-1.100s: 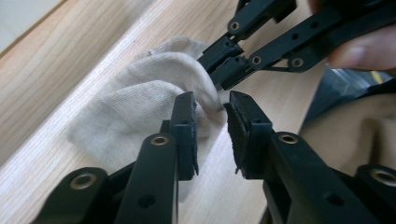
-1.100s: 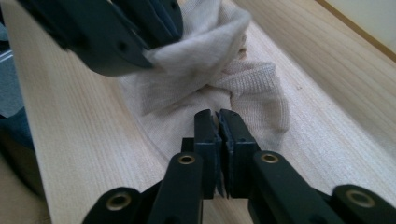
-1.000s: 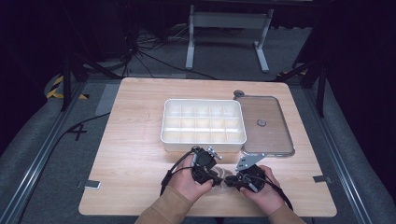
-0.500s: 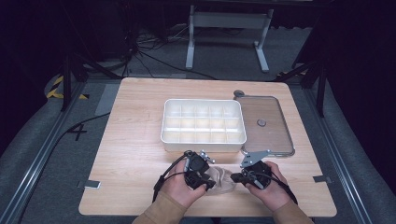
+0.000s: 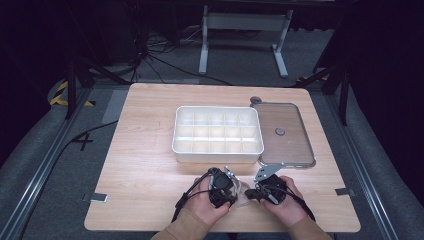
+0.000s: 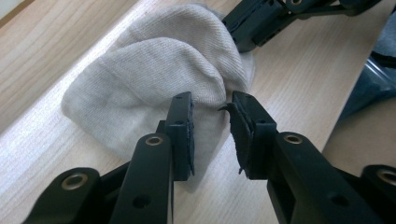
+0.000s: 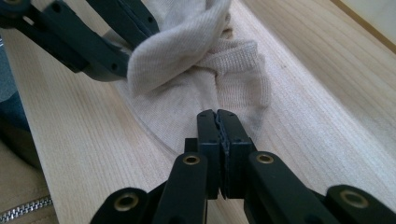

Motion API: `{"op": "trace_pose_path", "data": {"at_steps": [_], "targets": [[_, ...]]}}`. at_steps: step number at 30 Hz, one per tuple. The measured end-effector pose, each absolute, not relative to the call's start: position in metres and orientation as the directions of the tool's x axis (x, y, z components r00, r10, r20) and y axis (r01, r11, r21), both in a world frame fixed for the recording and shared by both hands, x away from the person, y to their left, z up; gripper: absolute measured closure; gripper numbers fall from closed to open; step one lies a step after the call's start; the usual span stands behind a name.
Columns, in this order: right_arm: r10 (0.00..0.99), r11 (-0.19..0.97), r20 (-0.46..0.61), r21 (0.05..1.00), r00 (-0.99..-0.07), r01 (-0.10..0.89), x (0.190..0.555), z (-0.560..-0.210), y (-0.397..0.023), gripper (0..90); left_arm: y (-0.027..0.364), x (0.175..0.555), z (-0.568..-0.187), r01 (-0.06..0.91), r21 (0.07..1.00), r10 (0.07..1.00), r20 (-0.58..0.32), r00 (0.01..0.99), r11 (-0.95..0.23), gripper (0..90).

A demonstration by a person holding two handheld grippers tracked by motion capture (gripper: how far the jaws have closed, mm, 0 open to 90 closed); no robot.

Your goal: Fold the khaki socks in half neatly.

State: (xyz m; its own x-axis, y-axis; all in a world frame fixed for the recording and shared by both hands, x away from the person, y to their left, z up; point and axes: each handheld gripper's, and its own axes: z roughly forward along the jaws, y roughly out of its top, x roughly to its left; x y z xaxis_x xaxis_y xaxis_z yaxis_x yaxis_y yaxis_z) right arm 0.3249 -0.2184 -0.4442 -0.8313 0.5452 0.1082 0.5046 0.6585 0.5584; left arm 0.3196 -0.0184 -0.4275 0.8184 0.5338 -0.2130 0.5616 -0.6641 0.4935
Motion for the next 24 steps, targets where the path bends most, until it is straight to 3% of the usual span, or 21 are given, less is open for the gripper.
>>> {"op": "trace_pose_path", "data": {"at_steps": [9, 11, 20, 24], "targets": [[0.55, 0.645, 0.126, 0.564, -0.825, 0.516, 0.325, -0.446, -0.219, 89.5, -0.027, 0.32, -0.43, 0.545, 0.509, 0.544, -0.168, 0.822, -0.666, 70.7], [0.549, 0.642, 0.129, 0.568, -0.825, 0.516, 0.326, -0.446, -0.22, 89.5, -0.029, 0.32, -0.43, 0.541, 0.509, 0.538, -0.169, 0.826, -0.669, 87.8], [0.557, 0.63, 0.142, 0.57, -0.819, 0.528, 0.326, -0.447, -0.221, 89.6, -0.032, 0.308, -0.416, 0.474, 0.586, 0.504, -0.126, 0.855, -0.657, 89.2], [0.564, 0.625, 0.143, 0.57, -0.813, 0.534, 0.326, -0.448, -0.221, 89.7, -0.039, 0.307, -0.418, 0.449, 0.576, 0.471, -0.123, 0.874, -0.683, 89.2]]}}
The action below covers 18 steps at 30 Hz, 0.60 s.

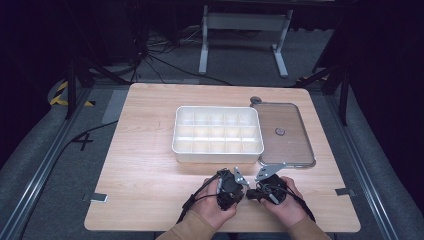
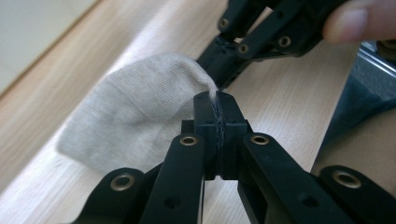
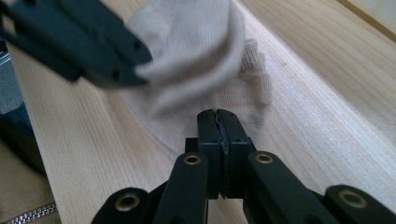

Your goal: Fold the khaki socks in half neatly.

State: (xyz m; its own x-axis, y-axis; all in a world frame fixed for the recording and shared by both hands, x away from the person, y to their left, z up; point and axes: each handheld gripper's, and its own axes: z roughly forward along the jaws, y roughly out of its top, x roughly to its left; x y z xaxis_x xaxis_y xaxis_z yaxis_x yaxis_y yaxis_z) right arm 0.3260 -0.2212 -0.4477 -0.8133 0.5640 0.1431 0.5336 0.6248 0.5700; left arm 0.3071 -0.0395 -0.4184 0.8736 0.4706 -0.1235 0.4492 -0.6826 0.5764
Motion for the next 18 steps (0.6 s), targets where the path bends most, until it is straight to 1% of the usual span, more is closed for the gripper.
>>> {"op": "trace_pose_path", "data": {"at_steps": [4, 8, 11, 12, 14, 17, 18], "targets": [[0.564, 0.623, 0.146, 0.571, -0.813, 0.535, 0.326, -0.448, -0.221, 89.7, -0.047, 0.311, -0.427, 0.466, 0.56, 0.475, -0.142, 0.868, -0.685, 89.1], [0.561, 0.621, 0.15, 0.574, -0.814, 0.534, 0.327, -0.448, -0.222, 89.7, -0.051, 0.31, -0.43, 0.449, 0.551, 0.46, -0.129, 0.879, -0.703, 89.2], [0.559, 0.62, 0.152, 0.576, -0.815, 0.533, 0.327, -0.448, -0.223, 89.5, -0.051, 0.31, -0.43, 0.445, 0.538, 0.442, -0.145, 0.885, -0.716, 89.1], [0.559, 0.622, 0.149, 0.575, -0.815, 0.532, 0.326, -0.448, -0.223, 89.4, -0.052, 0.31, -0.432, 0.45, 0.548, 0.452, -0.141, 0.881, -0.705, 89.1], [0.564, 0.624, 0.142, 0.572, -0.814, 0.532, 0.326, -0.444, -0.225, 89.3, -0.051, 0.311, -0.434, 0.455, 0.539, 0.452, -0.147, 0.88, -0.709, 89.1], [0.579, 0.586, 0.159, 0.6, -0.799, 0.544, 0.325, -0.434, -0.232, 89.6, -0.051, 0.311, -0.435, 0.454, 0.527, 0.45, -0.145, 0.881, -0.719, 89.0], [0.585, 0.576, 0.145, 0.619, -0.798, 0.534, 0.324, -0.428, -0.235, 89.7, -0.052, 0.312, -0.435, 0.453, 0.522, 0.446, -0.147, 0.883, -0.723, 89.0]]}}
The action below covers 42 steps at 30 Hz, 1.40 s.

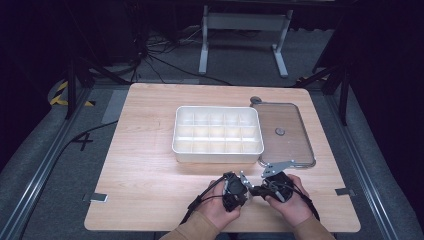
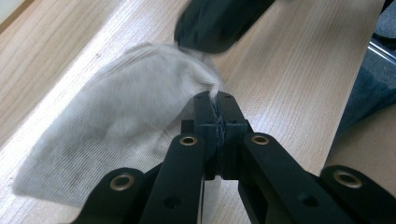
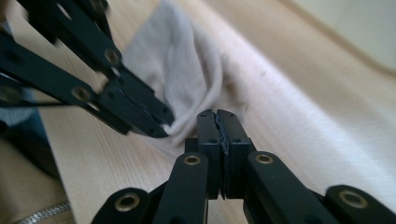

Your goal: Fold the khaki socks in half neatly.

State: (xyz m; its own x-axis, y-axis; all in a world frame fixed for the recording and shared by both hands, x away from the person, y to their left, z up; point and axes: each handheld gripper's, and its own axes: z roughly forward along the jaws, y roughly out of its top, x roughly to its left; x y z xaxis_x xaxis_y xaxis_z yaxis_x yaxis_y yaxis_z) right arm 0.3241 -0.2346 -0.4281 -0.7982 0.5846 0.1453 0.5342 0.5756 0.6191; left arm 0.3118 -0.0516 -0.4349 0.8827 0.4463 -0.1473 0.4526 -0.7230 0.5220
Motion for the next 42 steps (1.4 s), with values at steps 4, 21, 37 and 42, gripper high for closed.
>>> {"op": "trace_pose_path", "data": {"at_steps": [4, 21, 37, 42], "targets": [[0.559, 0.551, 0.154, 0.666, -0.815, 0.503, 0.32, -0.418, -0.232, 89.8, -0.053, 0.312, -0.438, 0.457, 0.524, 0.45, -0.15, 0.88, -0.719, 88.9], [0.566, 0.591, 0.145, 0.615, -0.812, 0.521, 0.325, -0.44, -0.221, 89.8, -0.04, 0.312, -0.424, 0.453, 0.552, 0.438, -0.17, 0.883, -0.7, 86.9], [0.561, 0.59, 0.152, 0.616, -0.814, 0.522, 0.324, -0.442, -0.223, 89.8, -0.021, 0.332, -0.433, 0.538, 0.562, 0.575, -0.13, 0.808, -0.629, 89.2], [0.56, 0.589, 0.17, 0.606, -0.811, 0.534, 0.325, -0.443, -0.224, 89.8, -0.02, 0.335, -0.437, 0.559, 0.542, 0.582, -0.151, 0.799, -0.627, 89.5]]}}
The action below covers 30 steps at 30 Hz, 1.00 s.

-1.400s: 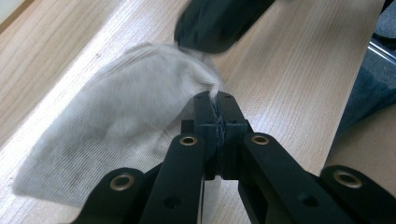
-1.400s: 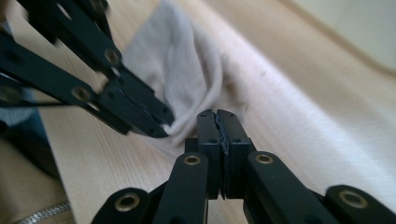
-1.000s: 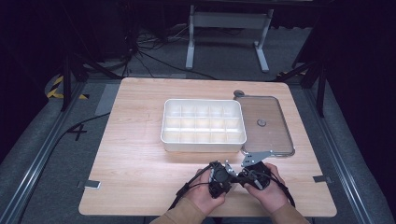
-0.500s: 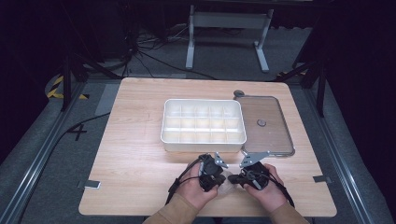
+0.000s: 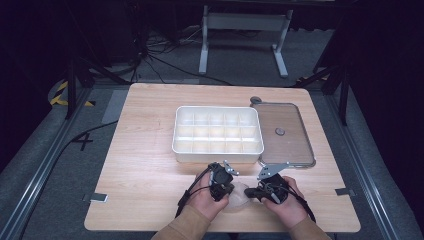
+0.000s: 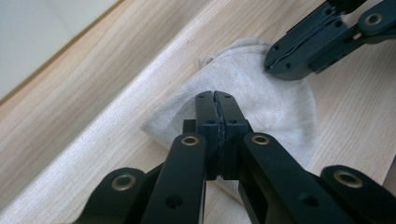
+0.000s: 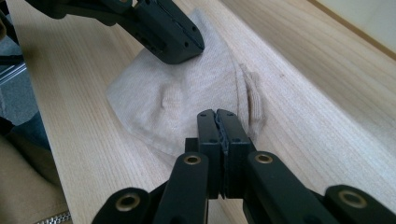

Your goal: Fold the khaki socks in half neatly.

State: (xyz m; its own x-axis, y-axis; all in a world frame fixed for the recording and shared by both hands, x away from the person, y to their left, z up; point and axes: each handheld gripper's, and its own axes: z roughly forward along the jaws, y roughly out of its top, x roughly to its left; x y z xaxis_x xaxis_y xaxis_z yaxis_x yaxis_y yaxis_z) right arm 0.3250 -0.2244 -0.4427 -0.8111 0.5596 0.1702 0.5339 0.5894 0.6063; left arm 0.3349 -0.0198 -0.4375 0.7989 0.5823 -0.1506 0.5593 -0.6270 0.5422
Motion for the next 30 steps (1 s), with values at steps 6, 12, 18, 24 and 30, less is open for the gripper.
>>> {"op": "trace_pose_path", "data": {"at_steps": [6, 12, 18, 24, 30], "targets": [[0.565, 0.598, 0.164, 0.594, -0.809, 0.538, 0.324, -0.443, -0.226, 89.9, -0.017, 0.337, -0.439, 0.569, 0.541, 0.583, -0.169, 0.795, -0.619, 89.6], [0.566, 0.604, 0.155, 0.591, -0.81, 0.535, 0.323, -0.443, -0.224, 89.9, -0.008, 0.331, -0.43, 0.552, 0.566, 0.561, -0.182, 0.808, -0.612, 89.6], [0.564, 0.608, 0.149, 0.59, -0.812, 0.531, 0.323, -0.443, -0.223, 90.0, -0.003, 0.317, -0.423, 0.533, 0.565, 0.528, -0.192, 0.827, -0.63, 89.6], [0.567, 0.607, 0.15, 0.588, -0.81, 0.534, 0.324, -0.443, -0.223, 89.9, -0.007, 0.316, -0.429, 0.53, 0.543, 0.508, -0.208, 0.836, -0.651, 89.6], [0.567, 0.603, 0.16, 0.587, -0.808, 0.54, 0.324, -0.443, -0.224, 89.9, -0.01, 0.317, -0.435, 0.532, 0.487, 0.493, -0.22, 0.842, -0.692, 89.8]]}}
